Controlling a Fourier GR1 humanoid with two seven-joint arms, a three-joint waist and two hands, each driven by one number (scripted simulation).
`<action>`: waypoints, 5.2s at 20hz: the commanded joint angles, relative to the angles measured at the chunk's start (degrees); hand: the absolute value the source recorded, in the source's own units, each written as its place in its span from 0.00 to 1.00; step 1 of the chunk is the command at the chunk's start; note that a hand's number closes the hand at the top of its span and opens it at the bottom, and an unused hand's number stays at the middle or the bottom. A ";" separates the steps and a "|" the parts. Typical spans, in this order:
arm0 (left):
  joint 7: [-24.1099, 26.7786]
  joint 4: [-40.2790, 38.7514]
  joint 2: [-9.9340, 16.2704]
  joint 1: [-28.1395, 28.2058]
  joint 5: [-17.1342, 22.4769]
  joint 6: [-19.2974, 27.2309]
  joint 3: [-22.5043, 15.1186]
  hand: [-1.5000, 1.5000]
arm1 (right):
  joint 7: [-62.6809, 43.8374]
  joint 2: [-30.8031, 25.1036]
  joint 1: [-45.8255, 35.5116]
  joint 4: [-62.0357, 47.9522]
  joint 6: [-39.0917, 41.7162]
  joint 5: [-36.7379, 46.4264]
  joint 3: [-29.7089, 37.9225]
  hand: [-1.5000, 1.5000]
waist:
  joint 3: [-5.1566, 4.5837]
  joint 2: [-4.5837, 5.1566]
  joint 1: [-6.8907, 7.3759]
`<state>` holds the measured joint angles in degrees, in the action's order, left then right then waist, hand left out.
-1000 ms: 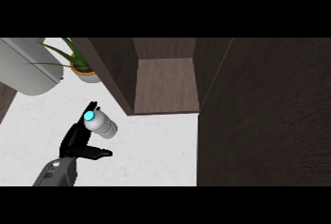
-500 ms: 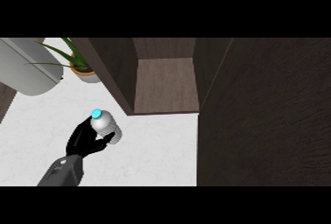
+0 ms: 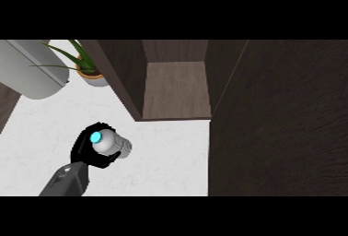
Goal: Pick up the bottled water, place it into the cabinet and close the cabinet
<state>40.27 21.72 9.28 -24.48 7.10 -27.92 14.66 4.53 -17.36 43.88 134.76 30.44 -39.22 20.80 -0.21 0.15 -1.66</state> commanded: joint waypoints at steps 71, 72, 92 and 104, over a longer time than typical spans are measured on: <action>-32.07 35.35 -4.52 -12.11 1.23 67.44 -28.69 1.00 | 2.35 -6.24 -0.25 0.60 1.63 -9.27 0.10 0.00 | 0.14 0.95 -5.40; -31.95 34.99 -4.53 -11.93 0.50 67.69 -29.60 0.00 | 1.79 -7.30 -1.49 0.34 1.47 -9.25 -0.31 0.00 | 0.13 1.16 -4.87; -30.35 43.80 -2.19 -9.35 1.93 67.00 -32.47 0.00 | 1.95 -8.04 -4.49 -0.69 -0.03 -8.07 -0.50 0.00 | -0.06 1.05 -6.29; -26.82 46.80 -6.58 -8.62 4.35 66.18 -34.36 0.00 | 0.10 -8.38 -5.98 1.08 -3.02 -7.66 -1.64 0.00 | -0.09 0.69 -4.00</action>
<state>12.63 69.57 7.90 -18.50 10.30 41.74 -20.45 6.24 -25.81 37.95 132.17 29.58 -47.51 19.52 -0.29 0.36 -4.64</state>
